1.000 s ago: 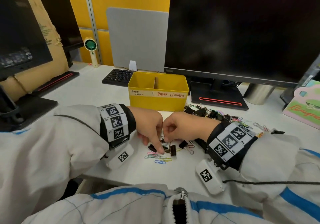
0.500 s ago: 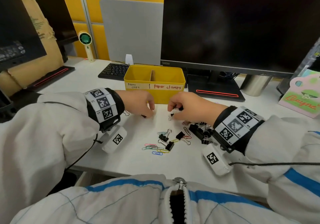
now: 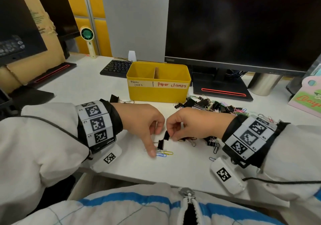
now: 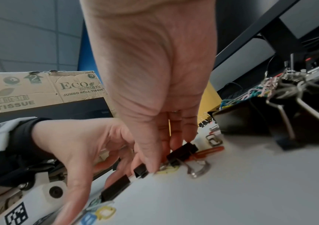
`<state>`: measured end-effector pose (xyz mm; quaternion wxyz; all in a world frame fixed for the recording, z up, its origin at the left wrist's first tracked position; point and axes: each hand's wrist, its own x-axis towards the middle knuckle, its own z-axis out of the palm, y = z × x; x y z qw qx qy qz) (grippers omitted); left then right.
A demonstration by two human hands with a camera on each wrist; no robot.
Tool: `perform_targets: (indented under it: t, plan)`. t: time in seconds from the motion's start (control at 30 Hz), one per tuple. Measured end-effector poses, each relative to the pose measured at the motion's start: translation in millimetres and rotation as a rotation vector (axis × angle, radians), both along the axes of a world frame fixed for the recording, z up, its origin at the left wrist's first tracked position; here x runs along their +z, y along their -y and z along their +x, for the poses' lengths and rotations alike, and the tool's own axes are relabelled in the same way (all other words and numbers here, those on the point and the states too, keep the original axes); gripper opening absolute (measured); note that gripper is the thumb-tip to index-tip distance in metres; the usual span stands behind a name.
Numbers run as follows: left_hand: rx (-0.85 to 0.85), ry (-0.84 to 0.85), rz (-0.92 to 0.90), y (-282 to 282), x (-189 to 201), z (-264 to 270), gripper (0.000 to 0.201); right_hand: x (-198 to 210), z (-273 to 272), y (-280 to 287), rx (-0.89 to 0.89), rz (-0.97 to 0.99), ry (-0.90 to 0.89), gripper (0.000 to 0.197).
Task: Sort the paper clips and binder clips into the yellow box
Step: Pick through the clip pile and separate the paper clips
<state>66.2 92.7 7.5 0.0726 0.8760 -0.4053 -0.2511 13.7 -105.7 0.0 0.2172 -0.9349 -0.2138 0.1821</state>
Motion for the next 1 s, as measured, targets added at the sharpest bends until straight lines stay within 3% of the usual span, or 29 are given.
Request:
perform_targets:
  t: [0.3,0.47,0.73,0.87,1.0]
  plan:
    - [0.059,-0.128,-0.029,9.7,-7.3,12.3,0.027,-2.5,6.1,1.9,-0.081,-0.094,-0.002,0.027]
    - [0.092,-0.102,-0.058,8.9,-9.4,20.8,0.025,-2.7,8.8,3.0,-0.115,-0.054,-0.007,0.033]
    - [0.229,-0.213,-0.245,4.1,-5.7,30.0,0.025,3.4,16.3,5.5,-0.181,0.011,0.07,0.029]
    - [0.343,-0.084,-0.279,2.2,-3.9,36.9,0.015,8.7,25.4,17.8,-0.295,-0.089,0.241,0.03]
    - [0.309,0.249,-0.034,0.4,-7.5,41.2,0.019,5.9,30.3,25.3,-0.291,-0.268,0.258,0.039]
